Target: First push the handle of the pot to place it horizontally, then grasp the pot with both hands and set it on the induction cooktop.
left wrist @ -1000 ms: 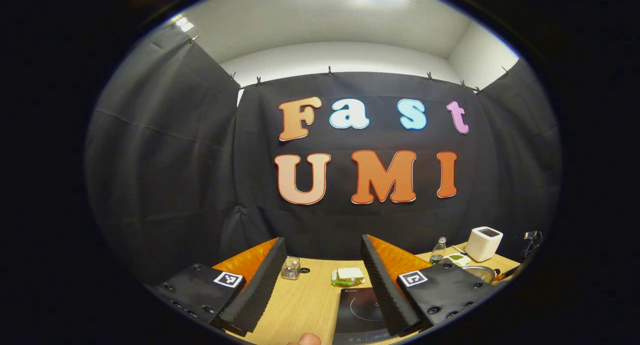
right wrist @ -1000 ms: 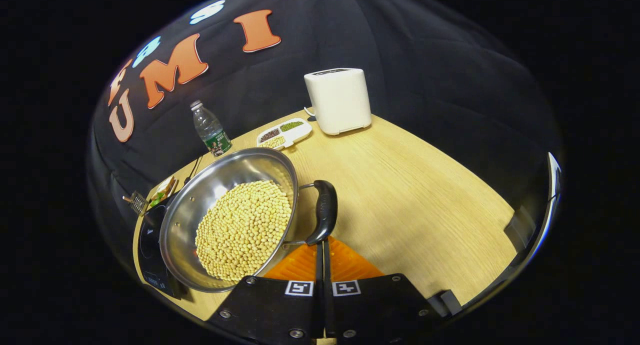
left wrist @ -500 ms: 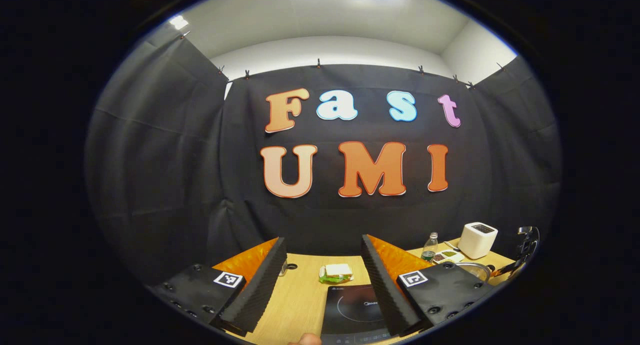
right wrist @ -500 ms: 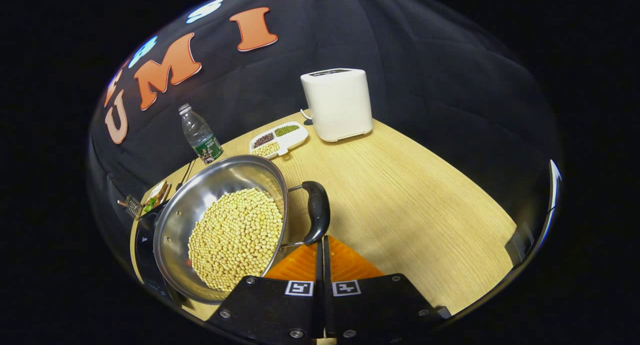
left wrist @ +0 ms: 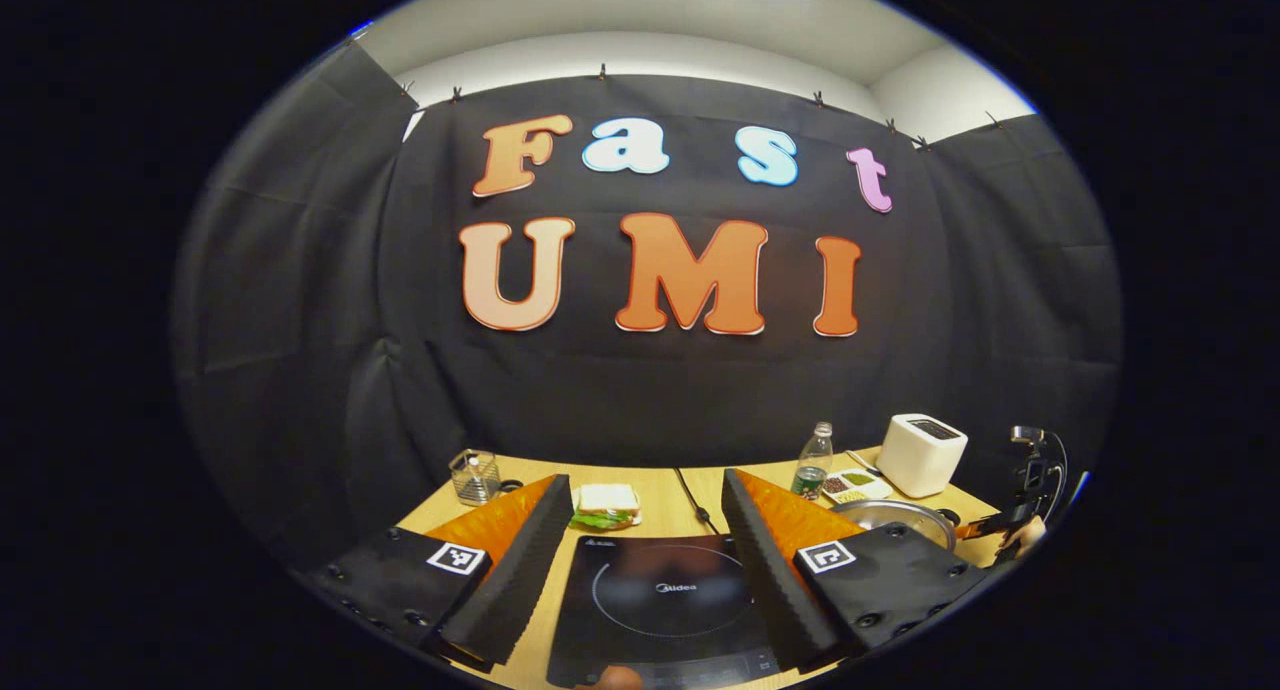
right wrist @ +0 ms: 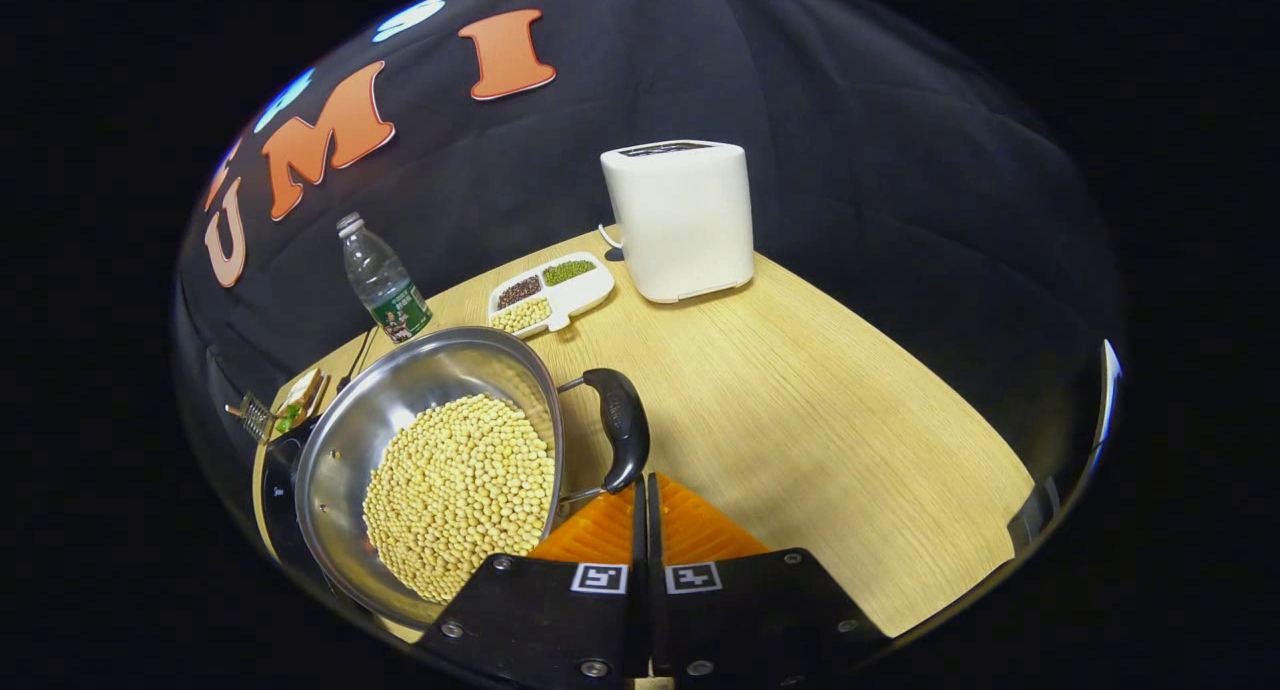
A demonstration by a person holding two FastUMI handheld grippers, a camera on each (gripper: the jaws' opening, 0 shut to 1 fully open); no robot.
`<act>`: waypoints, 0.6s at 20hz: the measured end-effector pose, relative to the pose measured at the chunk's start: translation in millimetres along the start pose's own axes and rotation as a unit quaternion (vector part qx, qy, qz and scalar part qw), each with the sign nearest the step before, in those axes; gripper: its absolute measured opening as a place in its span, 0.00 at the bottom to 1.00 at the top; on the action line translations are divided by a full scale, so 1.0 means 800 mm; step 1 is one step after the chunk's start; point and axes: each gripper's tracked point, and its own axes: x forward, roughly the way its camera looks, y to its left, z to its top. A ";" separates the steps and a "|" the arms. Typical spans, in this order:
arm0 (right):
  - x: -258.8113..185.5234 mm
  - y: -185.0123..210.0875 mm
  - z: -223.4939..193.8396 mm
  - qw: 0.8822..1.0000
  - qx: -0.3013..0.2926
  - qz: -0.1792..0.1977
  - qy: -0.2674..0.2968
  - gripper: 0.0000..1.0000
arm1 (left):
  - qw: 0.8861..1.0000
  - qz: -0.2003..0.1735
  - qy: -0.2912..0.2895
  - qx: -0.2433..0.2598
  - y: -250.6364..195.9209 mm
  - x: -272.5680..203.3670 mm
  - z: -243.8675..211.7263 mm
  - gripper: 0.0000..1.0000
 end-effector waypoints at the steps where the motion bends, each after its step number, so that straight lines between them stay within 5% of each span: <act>1: 0.007 0.000 0.004 1.000 -0.007 -0.004 0.000 0.00 | 1.000 -0.008 0.008 -0.007 -0.012 0.008 -0.009 0.99; 12: 0.034 -0.028 0.034 0.999 -0.032 -0.024 -0.025 0.00 | 0.996 -0.035 0.077 -0.041 -0.116 0.084 -0.113 0.99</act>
